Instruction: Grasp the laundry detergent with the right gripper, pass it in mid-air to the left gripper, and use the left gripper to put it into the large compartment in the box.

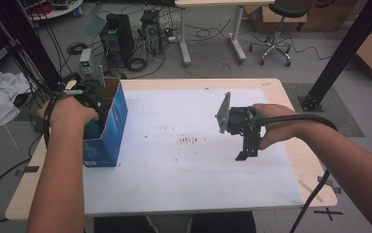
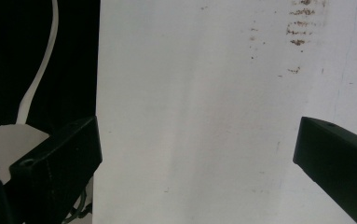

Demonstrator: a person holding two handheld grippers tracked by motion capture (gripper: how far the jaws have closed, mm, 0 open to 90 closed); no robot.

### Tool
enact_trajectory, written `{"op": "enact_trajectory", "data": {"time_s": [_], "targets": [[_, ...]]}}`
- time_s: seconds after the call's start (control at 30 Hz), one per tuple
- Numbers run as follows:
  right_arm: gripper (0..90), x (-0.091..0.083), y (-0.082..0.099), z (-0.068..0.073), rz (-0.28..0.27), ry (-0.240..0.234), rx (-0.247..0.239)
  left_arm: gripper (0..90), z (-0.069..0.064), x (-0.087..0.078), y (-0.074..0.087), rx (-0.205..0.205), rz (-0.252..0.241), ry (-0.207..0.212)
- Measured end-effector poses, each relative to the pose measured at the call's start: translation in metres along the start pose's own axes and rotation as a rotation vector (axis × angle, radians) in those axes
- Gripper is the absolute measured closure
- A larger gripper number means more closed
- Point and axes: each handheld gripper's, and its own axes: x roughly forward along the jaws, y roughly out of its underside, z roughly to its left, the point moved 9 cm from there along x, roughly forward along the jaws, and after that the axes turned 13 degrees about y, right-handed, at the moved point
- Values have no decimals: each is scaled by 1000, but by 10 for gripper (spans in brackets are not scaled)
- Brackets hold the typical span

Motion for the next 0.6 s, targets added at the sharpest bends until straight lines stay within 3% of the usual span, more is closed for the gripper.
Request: {"op": "enact_trajectory", "data": {"time_s": [0.27, 0.6], "targets": [[8, 1, 1, 1, 1, -1, 6, 386, 4, 12, 0, 1, 7, -1], [9, 3, 0, 2, 1, -6, 11, 386, 8, 13, 0, -7, -13, 21]]}}
